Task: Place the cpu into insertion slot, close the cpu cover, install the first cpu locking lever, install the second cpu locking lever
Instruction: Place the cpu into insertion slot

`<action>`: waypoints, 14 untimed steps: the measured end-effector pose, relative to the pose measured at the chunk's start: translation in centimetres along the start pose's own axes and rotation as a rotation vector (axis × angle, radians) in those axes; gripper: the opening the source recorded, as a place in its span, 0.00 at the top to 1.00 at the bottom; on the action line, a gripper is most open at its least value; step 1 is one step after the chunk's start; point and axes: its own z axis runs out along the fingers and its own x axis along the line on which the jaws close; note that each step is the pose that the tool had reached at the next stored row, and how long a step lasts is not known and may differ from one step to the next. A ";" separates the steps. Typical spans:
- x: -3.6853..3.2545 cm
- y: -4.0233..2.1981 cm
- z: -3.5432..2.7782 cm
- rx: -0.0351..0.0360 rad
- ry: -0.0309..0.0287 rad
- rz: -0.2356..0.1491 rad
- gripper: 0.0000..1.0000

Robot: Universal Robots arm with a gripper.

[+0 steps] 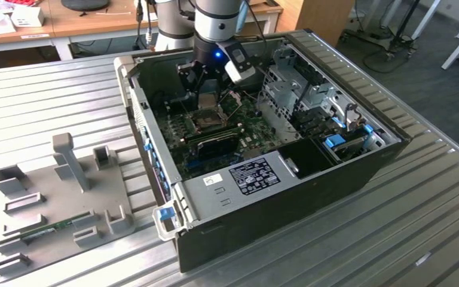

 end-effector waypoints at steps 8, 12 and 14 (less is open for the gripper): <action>0.00 0.00 0.00 -0.0002 -0.0008 0.008 0.46; 0.00 0.00 0.02 -0.0007 -0.0042 0.045 0.46; 0.00 0.00 0.03 -0.0009 -0.0048 0.051 0.46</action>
